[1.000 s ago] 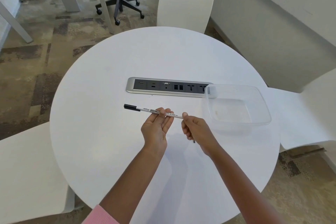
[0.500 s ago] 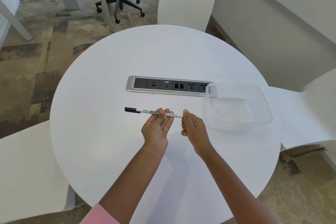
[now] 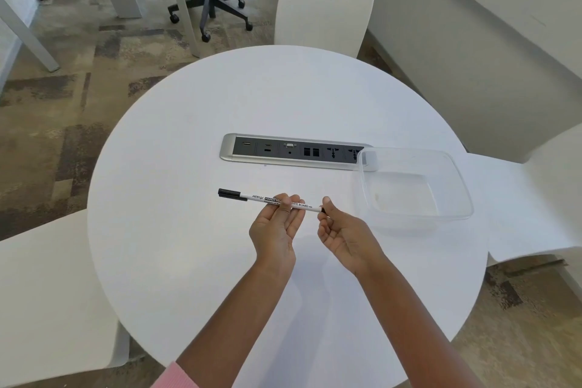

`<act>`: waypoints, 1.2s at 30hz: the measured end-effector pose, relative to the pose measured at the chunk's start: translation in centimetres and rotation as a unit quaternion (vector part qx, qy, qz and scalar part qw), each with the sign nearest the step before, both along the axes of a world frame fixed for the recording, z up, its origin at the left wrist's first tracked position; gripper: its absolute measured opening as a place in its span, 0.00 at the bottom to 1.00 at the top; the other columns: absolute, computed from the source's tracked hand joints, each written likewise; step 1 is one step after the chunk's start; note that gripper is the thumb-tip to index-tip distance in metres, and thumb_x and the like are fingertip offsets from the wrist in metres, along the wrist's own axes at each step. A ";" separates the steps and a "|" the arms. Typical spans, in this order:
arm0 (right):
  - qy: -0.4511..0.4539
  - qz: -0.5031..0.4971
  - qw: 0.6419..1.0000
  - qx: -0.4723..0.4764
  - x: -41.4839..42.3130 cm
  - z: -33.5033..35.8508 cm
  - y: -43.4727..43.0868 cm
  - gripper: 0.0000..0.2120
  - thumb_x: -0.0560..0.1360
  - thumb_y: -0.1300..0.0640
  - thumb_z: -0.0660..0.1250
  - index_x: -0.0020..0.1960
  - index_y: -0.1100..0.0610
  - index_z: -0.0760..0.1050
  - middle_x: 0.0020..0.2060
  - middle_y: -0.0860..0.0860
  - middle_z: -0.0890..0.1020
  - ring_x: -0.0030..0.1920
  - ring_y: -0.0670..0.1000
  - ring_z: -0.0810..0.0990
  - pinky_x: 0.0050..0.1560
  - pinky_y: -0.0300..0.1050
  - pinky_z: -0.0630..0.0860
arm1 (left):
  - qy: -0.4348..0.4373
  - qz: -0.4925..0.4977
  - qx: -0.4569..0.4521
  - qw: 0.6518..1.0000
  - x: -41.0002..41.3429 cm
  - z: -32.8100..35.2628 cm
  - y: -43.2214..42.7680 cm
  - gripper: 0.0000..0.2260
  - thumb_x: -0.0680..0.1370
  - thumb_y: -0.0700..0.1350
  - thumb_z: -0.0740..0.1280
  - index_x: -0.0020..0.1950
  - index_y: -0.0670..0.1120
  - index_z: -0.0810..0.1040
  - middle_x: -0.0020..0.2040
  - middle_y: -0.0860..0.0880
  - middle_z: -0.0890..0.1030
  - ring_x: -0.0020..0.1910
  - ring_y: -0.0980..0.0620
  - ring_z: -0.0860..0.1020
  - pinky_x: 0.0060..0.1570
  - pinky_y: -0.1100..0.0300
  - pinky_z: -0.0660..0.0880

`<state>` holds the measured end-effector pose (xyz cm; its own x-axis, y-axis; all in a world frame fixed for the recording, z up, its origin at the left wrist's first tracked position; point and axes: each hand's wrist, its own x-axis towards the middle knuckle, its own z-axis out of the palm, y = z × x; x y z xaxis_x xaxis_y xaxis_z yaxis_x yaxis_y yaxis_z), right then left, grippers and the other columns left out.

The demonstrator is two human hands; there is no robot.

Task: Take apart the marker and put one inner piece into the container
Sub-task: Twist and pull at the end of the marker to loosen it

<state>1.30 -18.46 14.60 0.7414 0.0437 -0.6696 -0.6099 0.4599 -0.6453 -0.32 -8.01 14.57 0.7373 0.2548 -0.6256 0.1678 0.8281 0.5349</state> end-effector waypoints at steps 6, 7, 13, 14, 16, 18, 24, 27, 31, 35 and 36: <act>-0.012 0.003 1.000 -0.017 0.2 -0.2 0.2 0.07 0.73 0.59 0.67 0.38 0.62 0.76 0.30 0.52 0.76 0.30 0.45 0.74 0.30 0.31 0.77 | -0.009 0.007 0.009 1.000 0.0 0.0 0.0 0.05 0.76 0.34 0.64 0.41 0.40 0.77 0.31 0.49 0.83 0.33 0.55 0.83 0.38 0.64 0.81; -0.035 0.010 0.999 -0.036 0.2 -0.4 0.3 0.07 0.73 0.60 0.67 0.38 0.61 0.75 0.31 0.52 0.75 0.32 0.46 0.74 0.31 0.31 0.77 | -0.009 0.008 0.010 1.000 0.0 0.0 0.1 0.05 0.76 0.34 0.64 0.41 0.40 0.77 0.31 0.49 0.83 0.33 0.55 0.83 0.38 0.64 0.81; -0.212 0.028 0.946 -0.243 -0.1 -1.7 0.9 0.10 0.73 0.63 0.66 0.34 0.56 0.74 0.30 0.51 0.77 0.31 0.44 0.75 0.37 0.34 0.74 | 0.019 0.008 -0.018 1.000 0.2 0.5 0.3 0.06 0.77 0.33 0.63 0.41 0.40 0.76 0.40 0.44 0.80 0.32 0.55 0.82 0.37 0.63 0.81; -0.243 0.036 0.928 -0.280 -0.2 -1.9 0.9 0.10 0.73 0.63 0.66 0.34 0.54 0.74 0.30 0.50 0.78 0.30 0.42 0.76 0.37 0.33 0.74 | 0.024 0.008 -0.027 0.999 0.2 0.5 0.4 0.06 0.77 0.33 0.63 0.41 0.40 0.76 0.40 0.43 0.80 0.31 0.55 0.82 0.36 0.63 0.81; -0.315 0.058 0.882 -0.345 -0.3 -2.3 0.7 0.12 0.73 0.64 0.66 0.35 0.51 0.73 0.32 0.47 0.78 0.34 0.41 0.76 0.38 0.29 0.72 | 0.034 0.009 -0.047 0.998 0.2 0.5 0.5 0.07 0.77 0.32 0.62 0.41 0.39 0.76 0.39 0.44 0.80 0.32 0.53 0.82 0.35 0.63 0.80; -0.386 0.088 0.829 -0.395 -0.2 -2.4 0.2 0.08 0.73 0.64 0.66 0.37 0.53 0.74 0.35 0.44 0.78 0.39 0.41 0.76 0.41 0.29 0.71 | 0.042 0.008 -0.059 0.997 0.2 0.5 0.6 0.07 0.77 0.32 0.62 0.41 0.39 0.76 0.36 0.44 0.81 0.31 0.53 0.82 0.35 0.62 0.80; -0.304 0.089 0.915 -0.252 0.1 -1.6 0.0 0.08 0.72 0.64 0.68 0.44 0.51 0.75 0.43 0.46 0.79 0.41 0.39 0.79 0.37 0.30 0.76 | 0.034 0.009 -0.050 0.998 0.4 0.0 0.7 0.07 0.77 0.32 0.62 0.41 0.39 0.76 0.30 0.47 0.83 0.30 0.54 0.83 0.37 0.61 0.80; -0.191 0.064 0.968 -0.150 0.3 -1.2 0.2 0.02 0.73 0.61 0.66 0.42 0.58 0.77 0.35 0.51 0.78 0.33 0.46 0.78 0.37 0.32 0.78 | 0.035 0.004 -0.035 0.999 0.2 -0.1 0.6 0.07 0.77 0.31 0.62 0.41 0.39 0.76 0.37 0.44 0.81 0.31 0.54 0.83 0.39 0.61 0.80; -0.118 0.102 0.976 -0.149 0.4 -1.0 -0.1 0.09 0.73 0.57 0.67 0.38 0.62 0.76 0.30 0.53 0.76 0.26 0.44 0.76 0.30 0.31 0.77 | 0.039 -0.001 -0.024 0.999 0.0 -0.3 0.5 0.07 0.76 0.32 0.63 0.41 0.39 0.77 0.36 0.45 0.82 0.35 0.52 0.82 0.40 0.61 0.81; -0.091 0.143 0.973 -0.155 0.6 -0.9 -0.3 0.11 0.74 0.57 0.65 0.35 0.61 0.75 0.30 0.53 0.75 0.27 0.44 0.75 0.29 0.30 0.75 | 0.036 -0.002 -0.013 0.999 0.0 -0.4 0.5 0.06 0.76 0.32 0.63 0.41 0.39 0.77 0.30 0.49 0.83 0.31 0.54 0.83 0.40 0.61 0.81; -0.100 0.139 0.972 -0.158 0.6 -1.1 -0.2 0.11 0.75 0.58 0.64 0.35 0.60 0.74 0.30 0.52 0.75 0.28 0.45 0.74 0.29 0.30 0.75 | 0.036 0.001 -0.013 0.999 0.0 -0.4 0.5 0.07 0.76 0.32 0.63 0.41 0.39 0.76 0.30 0.49 0.83 0.31 0.55 0.83 0.39 0.61 0.81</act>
